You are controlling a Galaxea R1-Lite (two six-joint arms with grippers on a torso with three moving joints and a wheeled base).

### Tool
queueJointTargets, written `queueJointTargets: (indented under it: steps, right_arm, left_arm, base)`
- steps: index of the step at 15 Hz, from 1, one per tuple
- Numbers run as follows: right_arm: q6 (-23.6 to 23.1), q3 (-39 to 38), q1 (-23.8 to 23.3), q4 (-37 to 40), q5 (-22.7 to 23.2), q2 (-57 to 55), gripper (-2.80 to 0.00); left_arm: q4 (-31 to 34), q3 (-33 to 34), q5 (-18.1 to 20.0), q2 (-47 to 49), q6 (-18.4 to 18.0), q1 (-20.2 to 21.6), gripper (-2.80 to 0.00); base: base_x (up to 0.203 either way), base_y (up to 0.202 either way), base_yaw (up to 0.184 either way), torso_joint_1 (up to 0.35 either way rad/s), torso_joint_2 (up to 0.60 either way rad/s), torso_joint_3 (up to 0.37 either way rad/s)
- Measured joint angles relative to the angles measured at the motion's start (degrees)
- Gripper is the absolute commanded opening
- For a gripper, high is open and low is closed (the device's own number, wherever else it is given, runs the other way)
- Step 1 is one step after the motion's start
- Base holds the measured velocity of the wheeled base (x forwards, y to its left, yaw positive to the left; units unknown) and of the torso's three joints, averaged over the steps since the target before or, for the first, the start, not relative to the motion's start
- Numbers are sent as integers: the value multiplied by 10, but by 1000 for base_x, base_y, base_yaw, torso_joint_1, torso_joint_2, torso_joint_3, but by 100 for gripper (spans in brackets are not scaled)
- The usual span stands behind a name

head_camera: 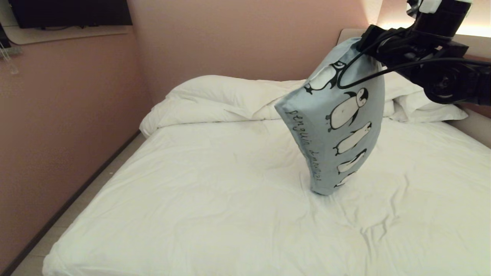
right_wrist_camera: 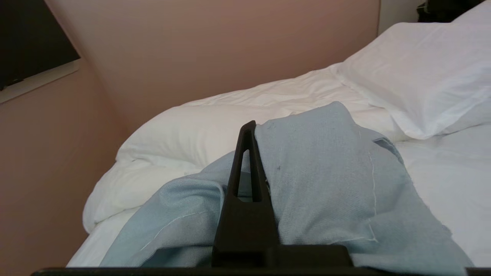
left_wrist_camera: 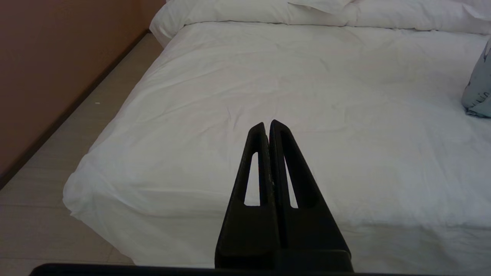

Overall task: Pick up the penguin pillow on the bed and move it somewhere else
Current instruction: Move to the foot of the bed, then place the pillow at the end of the bed

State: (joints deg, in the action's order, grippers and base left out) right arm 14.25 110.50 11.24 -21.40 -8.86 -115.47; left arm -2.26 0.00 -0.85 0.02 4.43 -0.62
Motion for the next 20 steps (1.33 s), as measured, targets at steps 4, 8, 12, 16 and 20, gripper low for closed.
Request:
queueJointTargets:
  steps: [4, 8, 12, 16, 20]
  right_arm:
    - [-1, 1, -6, -1, 0, 9, -280]
    - [-11, 2, -6, -2, 0, 20, -280]
    - [-12, 2, -4, -3, 2, 39, -280]
    - [-11, 1, 7, -3, 1, 62, -280]
    - [-11, 1, 12, -3, 3, 69, -280]
  left_arm:
    - [0, 0, 0, 0, 0, 0, -280]
    - [0, 0, 0, 0, 0, 0, -280]
    - [0, 0, 0, 0, 0, 0, -280]
    - [0, 0, 0, 0, 0, 0, -280]
    - [0, 0, 0, 0, 0, 0, -280]
  base:
    - [0, 0, 0, 0, 0, 0]
    - [0, 0, 0, 0, 0, 0]
    - [0, 0, 0, 0, 0, 0]
    - [0, 0, 0, 0, 0, 0]
    - [0, 0, 0, 0, 0, 0]
